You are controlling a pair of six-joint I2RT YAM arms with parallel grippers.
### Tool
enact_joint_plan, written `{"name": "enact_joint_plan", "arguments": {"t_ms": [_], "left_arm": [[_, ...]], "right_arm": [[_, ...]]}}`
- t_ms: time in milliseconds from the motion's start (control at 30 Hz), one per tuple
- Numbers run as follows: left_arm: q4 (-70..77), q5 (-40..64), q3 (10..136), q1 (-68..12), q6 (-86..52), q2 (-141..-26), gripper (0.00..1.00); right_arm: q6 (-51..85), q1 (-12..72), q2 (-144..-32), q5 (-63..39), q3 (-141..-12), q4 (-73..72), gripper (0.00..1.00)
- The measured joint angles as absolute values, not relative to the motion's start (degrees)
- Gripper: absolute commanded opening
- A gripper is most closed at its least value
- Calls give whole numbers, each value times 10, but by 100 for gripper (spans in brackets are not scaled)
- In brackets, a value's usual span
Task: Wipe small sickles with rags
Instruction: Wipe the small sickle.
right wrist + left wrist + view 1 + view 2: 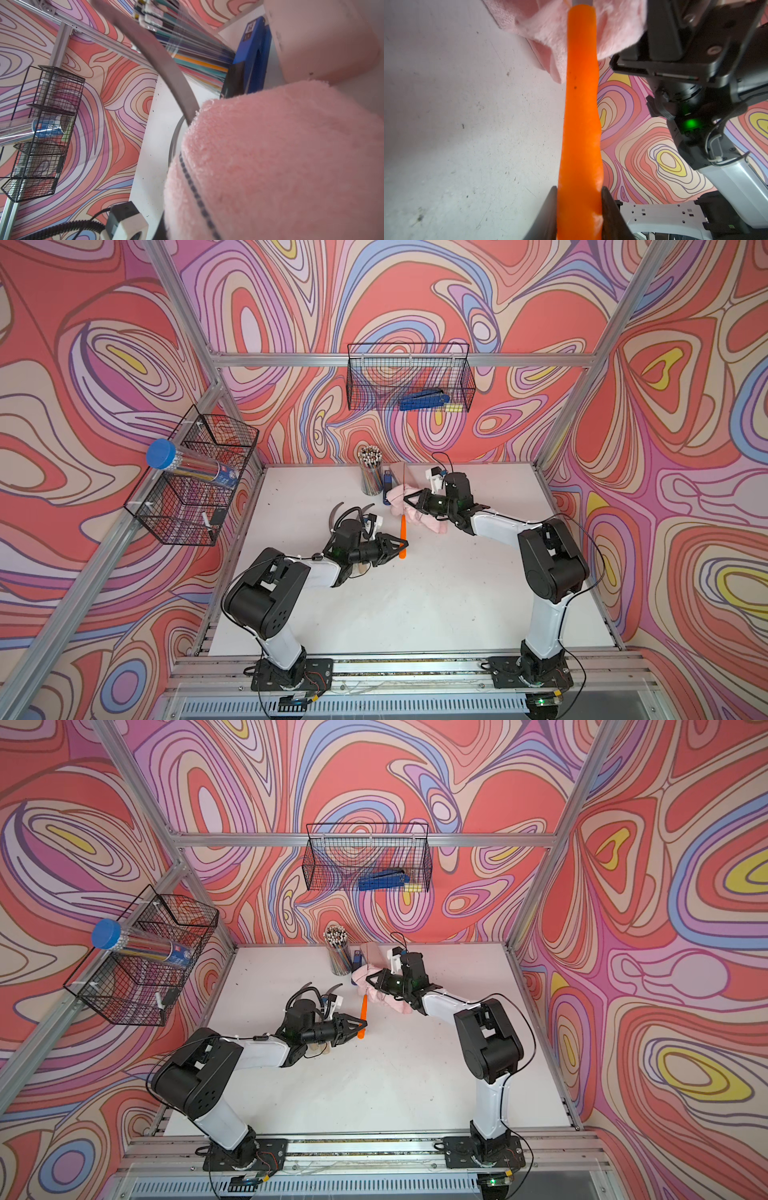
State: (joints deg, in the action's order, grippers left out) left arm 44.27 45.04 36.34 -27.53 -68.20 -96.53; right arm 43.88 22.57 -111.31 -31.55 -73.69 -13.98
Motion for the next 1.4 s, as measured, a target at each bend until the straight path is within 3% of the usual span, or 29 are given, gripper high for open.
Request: {"name": "enact_joint_plan", "arguments": {"t_ms": [633, 1133, 1400], "left_arm": [[473, 445, 374, -273, -684, -965, 0], [447, 461, 374, -275, -692, -968, 0], [447, 463, 374, -275, -692, -968, 0]], "right_arm": [[394, 201, -1148, -305, -892, -7, 0], [442, 205, -1119, -309, -675, -148, 0], [432, 206, -1119, -277, -745, -93, 0]]}}
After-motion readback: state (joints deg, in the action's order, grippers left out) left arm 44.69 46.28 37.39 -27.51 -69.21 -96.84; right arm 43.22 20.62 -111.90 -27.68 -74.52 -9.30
